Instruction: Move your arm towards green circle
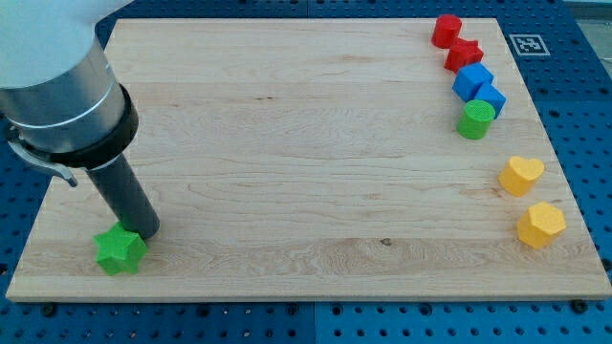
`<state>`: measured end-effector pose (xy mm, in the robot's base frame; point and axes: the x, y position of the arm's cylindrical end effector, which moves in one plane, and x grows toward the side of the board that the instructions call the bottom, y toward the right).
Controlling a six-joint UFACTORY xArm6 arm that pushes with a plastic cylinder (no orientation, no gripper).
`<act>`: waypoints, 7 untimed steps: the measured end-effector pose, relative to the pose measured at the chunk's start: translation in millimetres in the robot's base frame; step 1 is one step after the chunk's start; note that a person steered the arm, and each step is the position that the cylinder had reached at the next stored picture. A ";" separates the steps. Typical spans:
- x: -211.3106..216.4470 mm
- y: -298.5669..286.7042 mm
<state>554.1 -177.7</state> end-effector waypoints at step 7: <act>-123.5 318.0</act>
<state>430.6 140.3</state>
